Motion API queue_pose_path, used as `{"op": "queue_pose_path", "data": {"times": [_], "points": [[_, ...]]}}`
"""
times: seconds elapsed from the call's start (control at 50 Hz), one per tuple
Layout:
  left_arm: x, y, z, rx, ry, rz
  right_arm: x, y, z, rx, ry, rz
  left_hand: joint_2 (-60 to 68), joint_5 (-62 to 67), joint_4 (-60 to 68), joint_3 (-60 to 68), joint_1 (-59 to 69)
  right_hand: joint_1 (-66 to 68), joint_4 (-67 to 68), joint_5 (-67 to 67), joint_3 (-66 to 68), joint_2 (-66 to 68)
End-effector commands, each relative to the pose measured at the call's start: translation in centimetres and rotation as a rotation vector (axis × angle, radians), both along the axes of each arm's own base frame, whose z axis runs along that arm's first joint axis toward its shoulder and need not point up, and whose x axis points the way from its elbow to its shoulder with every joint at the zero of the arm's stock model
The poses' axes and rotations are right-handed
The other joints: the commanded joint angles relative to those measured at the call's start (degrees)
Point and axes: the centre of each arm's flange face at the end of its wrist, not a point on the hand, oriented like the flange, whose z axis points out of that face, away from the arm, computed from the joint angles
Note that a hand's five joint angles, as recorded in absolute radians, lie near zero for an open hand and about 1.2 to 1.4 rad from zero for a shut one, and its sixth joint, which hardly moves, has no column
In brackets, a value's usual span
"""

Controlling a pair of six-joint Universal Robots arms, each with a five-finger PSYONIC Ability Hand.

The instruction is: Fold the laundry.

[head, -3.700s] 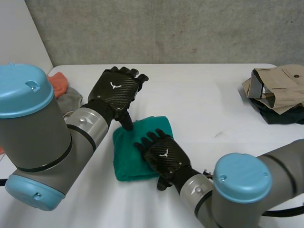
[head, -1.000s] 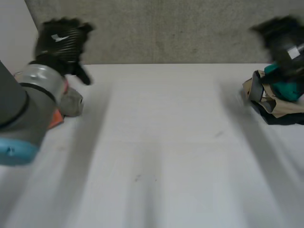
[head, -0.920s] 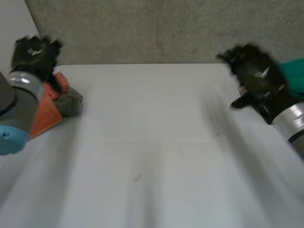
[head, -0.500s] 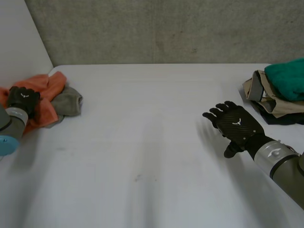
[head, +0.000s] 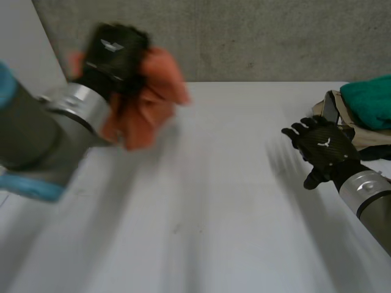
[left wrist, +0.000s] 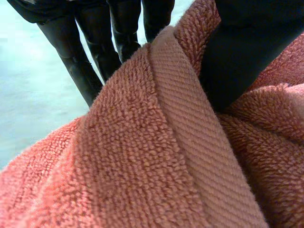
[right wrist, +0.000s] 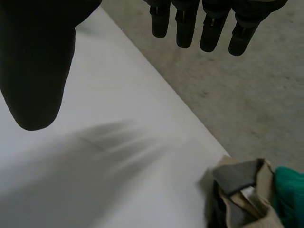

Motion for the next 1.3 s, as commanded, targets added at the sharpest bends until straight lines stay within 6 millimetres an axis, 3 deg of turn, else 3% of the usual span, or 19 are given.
{"op": "queue_pose_path", "data": {"times": [0.02,0.06,0.08,0.1,0.14,0.22,0.24,0.32,0.44,0.62,0.74,0.8,1.0,1.08,1.3], "points": [[-8.3,6.0,-9.4,0.2,-0.12,-0.2,-0.8,-0.6,0.4,0.008,-0.038,-0.059,12.61,19.1,11.42,13.02,22.33,-3.2,-1.88,-2.95,-2.31,-2.49],[-9.1,6.3,-10.7,0.225,-0.139,-0.194,-0.9,-0.7,0.4,0.011,-0.04,-0.063,9.8,16.3,8.61,10.21,19.52,-3.2,-1.88,-2.95,-2.31,-2.49],[-9.6,7.0,-12.2,0.262,-0.171,-0.191,-0.9,-0.7,0.3,0.013,-0.041,-0.064,-12.88,-6.38,-14.07,-12.47,-3.16,-3.2,-1.88,-2.95,-2.31,-2.49],[-9.7,7.3,-12.6,0.274,-0.186,-0.191,-0.9,-0.7,0.3,0.013,-0.041,-0.066,-27.59,-21.1,-28.78,-27.18,-17.87,-3.2,-1.88,-2.95,-2.31,-2.49],[-10.0,8.0,-12.5,0.282,-0.196,-0.205,-0.9,-0.7,0.3,0.015,-0.043,-0.066,-38.14,-31.64,-39.33,-37.73,-28.42,-3.2,-1.88,-2.95,-2.31,-2.49],[-9.8,8.5,-9.1,0.235,-0.143,-0.208,-1.2,-0.9,0.3,0.014,-0.043,-0.075,-46.22,-39.73,-47.41,-45.81,-36.5,-3.2,-1.88,-2.95,-2.31,-2.49],[-9.1,8.3,-6.8,0.196,-0.105,-0.195,-1.2,-0.9,0.4,0.011,-0.043,-0.075,-48.91,-42.41,-50.1,-48.5,-39.19,-3.2,-1.88,-2.95,-2.31,-2.49],[-6.6,6.8,-3.7,0.147,-0.071,-0.123,-1.1,-1.1,0.7,0.003,-0.047,-0.074,-48.77,-42.27,-49.96,-48.36,-39.05,-3.2,-1.88,-2.95,-2.31,-2.49],[-4.1,7.0,-3.2,0.178,-0.083,-0.071,-1.1,-0.9,1.7,0.062,-0.052,-0.075,-48.6,-42.1,-49.79,-48.19,-38.88,-3.2,-1.88,-2.95,-2.31,-2.49],[-1.2,9.0,-6.4,0.364,-0.105,0.035,-0.9,-1.1,5.5,0.268,-0.08,-0.075,-48.77,-42.27,-49.96,-48.36,-39.05,-3.2,-1.88,-2.95,-2.31,-2.49],[-0.9,9.8,-8.7,0.474,-0.067,0.034,-0.7,-2.2,4.1,0.445,-0.083,-0.09,-48.43,-41.93,-49.62,-48.02,-38.71,-3.2,-1.88,-2.95,-2.31,-2.49],[-1.8,9.9,-10.0,0.491,-0.085,0.002,-0.7,-2.2,3.5,0.485,-0.099,-0.095,-47.93,-41.43,-49.12,-47.52,-38.2,-3.2,-1.88,-2.95,-2.31,-2.49],[-6.6,11.3,-10.8,0.436,-0.118,-0.254,-0.8,-2.1,0.2,0.442,-0.083,-0.095,-41.54,-35.04,-42.73,-41.13,-31.81,-3.2,-1.88,-2.95,-2.31,-2.49],[-8.6,13.5,-11.5,0.372,-0.206,-0.356,-0.6,-1.7,-0.8,0.422,-0.088,-0.08,-41.54,-35.04,-42.73,-41.12,-31.81,-3.2,-1.88,-2.95,-2.31,-2.49],[-11.0,16.4,-16.0,0.207,-0.483,-0.439,0.8,-1.4,-4.3,0.473,-0.079,-0.029,-33.99,-27.49,-35.18,-33.57,-24.26,-3.2,-1.88,-2.95,-2.31,-2.49]]}}
